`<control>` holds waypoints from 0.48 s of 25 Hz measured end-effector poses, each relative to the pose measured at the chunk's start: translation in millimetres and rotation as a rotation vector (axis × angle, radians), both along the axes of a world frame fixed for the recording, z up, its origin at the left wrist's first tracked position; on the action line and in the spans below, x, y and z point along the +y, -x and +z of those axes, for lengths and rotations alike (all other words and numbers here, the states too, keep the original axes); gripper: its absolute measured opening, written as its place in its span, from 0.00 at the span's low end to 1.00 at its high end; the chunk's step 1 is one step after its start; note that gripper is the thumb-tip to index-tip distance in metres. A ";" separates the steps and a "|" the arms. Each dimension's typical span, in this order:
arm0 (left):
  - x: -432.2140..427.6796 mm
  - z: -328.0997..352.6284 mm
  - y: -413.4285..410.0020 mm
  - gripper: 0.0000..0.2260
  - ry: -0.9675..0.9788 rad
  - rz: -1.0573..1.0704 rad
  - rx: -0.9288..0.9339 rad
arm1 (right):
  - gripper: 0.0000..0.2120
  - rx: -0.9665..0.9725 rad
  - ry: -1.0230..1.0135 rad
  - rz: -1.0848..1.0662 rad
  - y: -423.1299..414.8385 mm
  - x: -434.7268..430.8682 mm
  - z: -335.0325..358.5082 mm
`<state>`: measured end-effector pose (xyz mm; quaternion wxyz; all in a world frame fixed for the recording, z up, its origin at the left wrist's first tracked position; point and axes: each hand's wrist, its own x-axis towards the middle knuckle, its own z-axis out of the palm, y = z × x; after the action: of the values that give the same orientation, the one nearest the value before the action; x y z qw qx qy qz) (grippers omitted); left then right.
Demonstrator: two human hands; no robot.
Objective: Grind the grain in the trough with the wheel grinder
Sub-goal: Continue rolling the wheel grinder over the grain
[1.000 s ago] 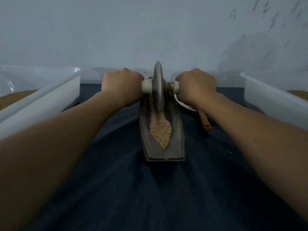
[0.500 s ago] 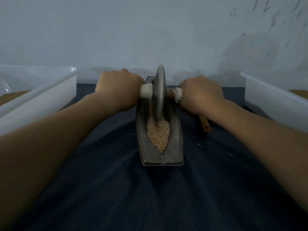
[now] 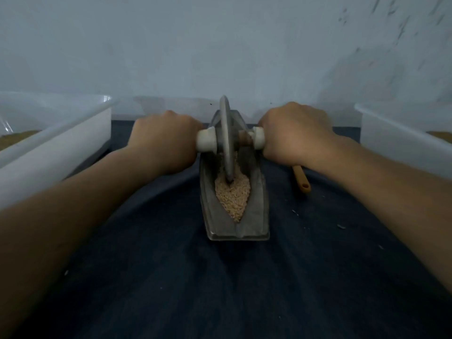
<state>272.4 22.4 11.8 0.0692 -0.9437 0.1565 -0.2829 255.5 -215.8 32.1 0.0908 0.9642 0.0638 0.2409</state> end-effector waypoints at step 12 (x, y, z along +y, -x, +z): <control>4.9 23.0 5.0 0.09 -0.044 -0.125 0.415 | 0.05 0.268 0.001 -0.015 21.6 -3.2 6.3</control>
<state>267.4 27.3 34.8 0.0383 -0.9684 0.2319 -0.0830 233.9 -219.0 38.4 0.0835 0.9882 0.0683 0.1089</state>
